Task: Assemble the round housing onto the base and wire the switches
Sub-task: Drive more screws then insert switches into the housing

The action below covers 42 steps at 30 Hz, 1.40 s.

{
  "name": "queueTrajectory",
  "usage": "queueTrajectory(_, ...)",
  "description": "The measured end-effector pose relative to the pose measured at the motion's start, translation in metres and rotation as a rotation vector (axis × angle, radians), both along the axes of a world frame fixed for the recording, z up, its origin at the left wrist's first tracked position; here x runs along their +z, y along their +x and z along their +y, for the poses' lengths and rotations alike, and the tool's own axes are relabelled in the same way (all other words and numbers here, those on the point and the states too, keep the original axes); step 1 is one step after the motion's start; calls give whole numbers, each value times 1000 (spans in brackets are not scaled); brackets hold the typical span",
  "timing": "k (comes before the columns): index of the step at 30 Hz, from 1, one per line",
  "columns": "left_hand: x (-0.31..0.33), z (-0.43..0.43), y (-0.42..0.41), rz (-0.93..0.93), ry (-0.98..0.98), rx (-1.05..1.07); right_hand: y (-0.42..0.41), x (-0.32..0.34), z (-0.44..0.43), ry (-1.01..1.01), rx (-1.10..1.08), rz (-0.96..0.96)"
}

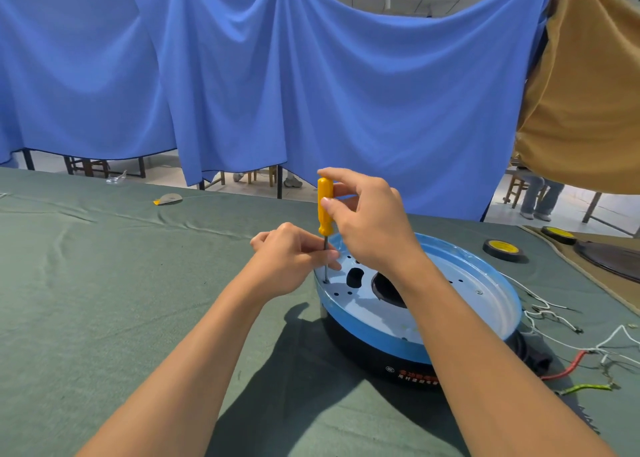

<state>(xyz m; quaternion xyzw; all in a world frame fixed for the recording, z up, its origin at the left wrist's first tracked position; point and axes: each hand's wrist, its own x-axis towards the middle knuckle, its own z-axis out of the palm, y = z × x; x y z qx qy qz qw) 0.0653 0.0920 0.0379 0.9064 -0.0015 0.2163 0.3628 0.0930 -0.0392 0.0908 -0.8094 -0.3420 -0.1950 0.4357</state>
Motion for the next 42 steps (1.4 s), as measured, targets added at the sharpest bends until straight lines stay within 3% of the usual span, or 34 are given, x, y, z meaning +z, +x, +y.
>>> queueTrajectory(3,0,-2,1,46,54,-23,2,-1,-1,26,-60,-41)
queueTrajectory(8,-3,-7,2,-70,-60,62,4,-4,-2,30,-123,-69)
queueTrajectory(13,-1,-4,0,14,-42,-35,1,-1,-4,21,11,-17)
queueTrajectory(16,-1,-4,2,30,-14,-56,3,-2,-3,4,-33,-51)
queueTrajectory(21,-5,-8,2,-120,55,111,7,-5,-6,7,-112,-71)
queueTrajectory(27,1,-2,1,24,71,-31,5,-4,-5,-35,-28,-2)
queueTrajectory(34,1,-7,2,-131,-5,70,3,-5,-5,-10,-39,-51)
queueTrajectory(38,3,-1,-1,-35,-44,-38,1,-3,-5,9,24,10)
queueTrajectory(42,2,-3,0,-6,-67,-83,2,-5,-3,28,-40,-57)
